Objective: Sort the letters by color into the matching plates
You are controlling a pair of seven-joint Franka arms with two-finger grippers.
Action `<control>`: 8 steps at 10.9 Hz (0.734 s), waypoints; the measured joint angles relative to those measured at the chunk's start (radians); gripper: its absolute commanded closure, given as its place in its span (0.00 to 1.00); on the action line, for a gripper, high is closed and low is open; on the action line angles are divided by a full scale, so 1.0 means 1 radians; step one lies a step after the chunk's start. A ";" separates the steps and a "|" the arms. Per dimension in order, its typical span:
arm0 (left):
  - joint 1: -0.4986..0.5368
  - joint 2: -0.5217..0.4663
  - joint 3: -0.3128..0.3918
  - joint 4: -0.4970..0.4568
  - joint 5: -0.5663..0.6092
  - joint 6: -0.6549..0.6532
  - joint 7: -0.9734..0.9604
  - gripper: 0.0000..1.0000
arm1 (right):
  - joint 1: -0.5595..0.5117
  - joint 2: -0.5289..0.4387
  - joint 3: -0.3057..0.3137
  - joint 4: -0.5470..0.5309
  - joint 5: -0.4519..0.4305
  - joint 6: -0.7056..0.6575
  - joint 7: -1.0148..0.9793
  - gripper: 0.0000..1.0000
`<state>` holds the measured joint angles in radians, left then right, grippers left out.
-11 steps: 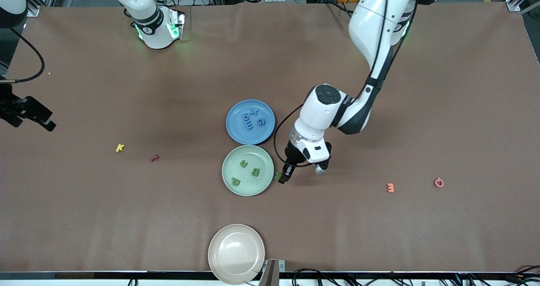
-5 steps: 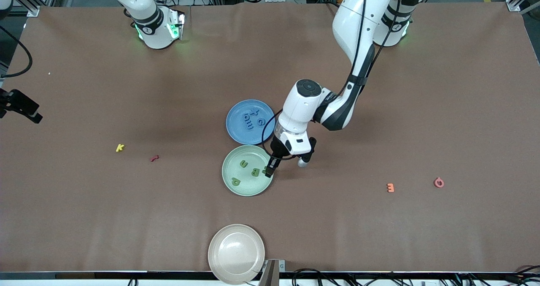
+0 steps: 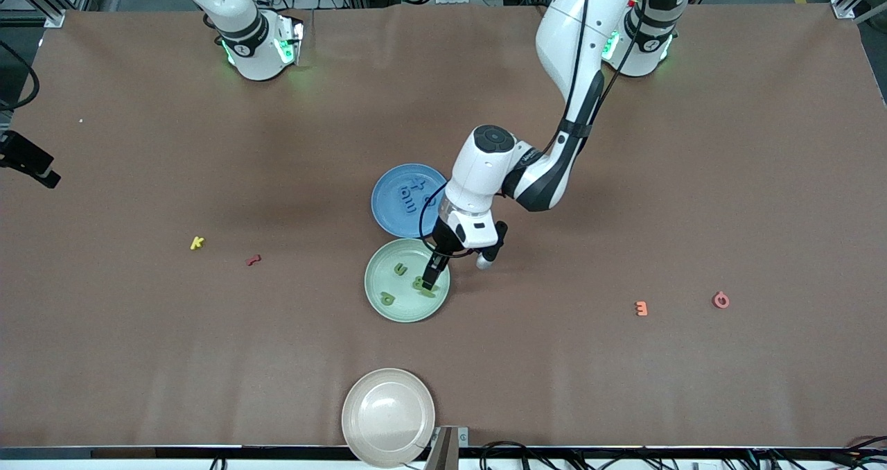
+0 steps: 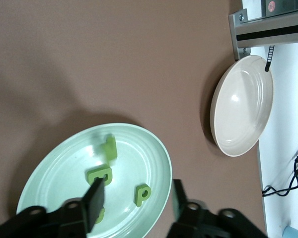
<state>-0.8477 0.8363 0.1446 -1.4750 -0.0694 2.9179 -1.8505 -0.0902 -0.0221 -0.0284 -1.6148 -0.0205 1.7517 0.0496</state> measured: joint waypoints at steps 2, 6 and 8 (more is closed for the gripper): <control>-0.005 0.000 0.031 0.000 0.013 -0.044 0.001 0.00 | 0.000 0.002 0.000 0.000 0.000 -0.007 0.000 0.00; 0.105 -0.047 0.158 0.011 0.058 -0.239 0.188 0.00 | 0.000 0.002 0.000 0.001 0.000 -0.011 0.000 0.00; 0.247 -0.071 0.154 0.011 0.058 -0.331 0.468 0.00 | 0.000 0.003 0.001 0.001 0.000 -0.017 0.000 0.00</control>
<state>-0.6008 0.7657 0.2989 -1.4636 -0.0110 2.5873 -1.3825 -0.0901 -0.0192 -0.0278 -1.6135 -0.0204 1.7350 0.0496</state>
